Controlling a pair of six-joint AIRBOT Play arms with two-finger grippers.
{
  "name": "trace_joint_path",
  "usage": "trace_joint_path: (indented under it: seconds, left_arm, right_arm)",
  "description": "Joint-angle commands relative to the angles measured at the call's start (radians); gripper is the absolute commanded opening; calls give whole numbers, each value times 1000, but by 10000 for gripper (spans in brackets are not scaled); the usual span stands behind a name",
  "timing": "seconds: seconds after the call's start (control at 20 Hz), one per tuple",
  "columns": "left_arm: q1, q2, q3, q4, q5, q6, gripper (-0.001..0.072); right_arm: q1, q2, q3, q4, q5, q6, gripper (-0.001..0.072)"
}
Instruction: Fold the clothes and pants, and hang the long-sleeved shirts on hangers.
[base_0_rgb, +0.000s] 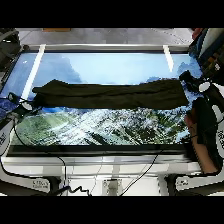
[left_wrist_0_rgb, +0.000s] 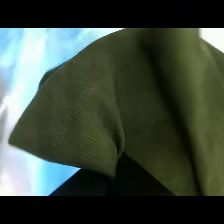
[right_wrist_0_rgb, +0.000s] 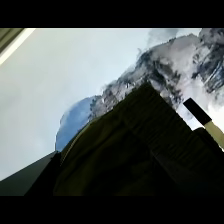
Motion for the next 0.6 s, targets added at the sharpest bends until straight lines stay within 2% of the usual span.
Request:
trace_joint_path:
  seconds: [0.0,0.05,0.2,0.3,0.4,0.45,0.55]
  left_arm:
    - [-8,16,56,76,-16,187,22]
    - [-8,36,95,105,-48,221,22]
    - [-9,113,210,237,-155,224,21]
    - [-16,180,268,328,-215,225,21]
    - [-22,260,294,381,-225,224,22]
    - [-23,300,294,380,-231,224,22]
    - [-22,369,294,380,-301,224,22]
  right_arm:
    - [0,0,0,0,76,-1,617]
    - [0,0,1,2,97,-9,595]
    - [12,0,40,5,216,-94,399]
    - [42,0,89,6,282,-116,312]
    - [90,0,143,7,311,-122,153]
    - [125,0,174,13,312,-123,115]
    - [204,0,225,43,303,-124,111]
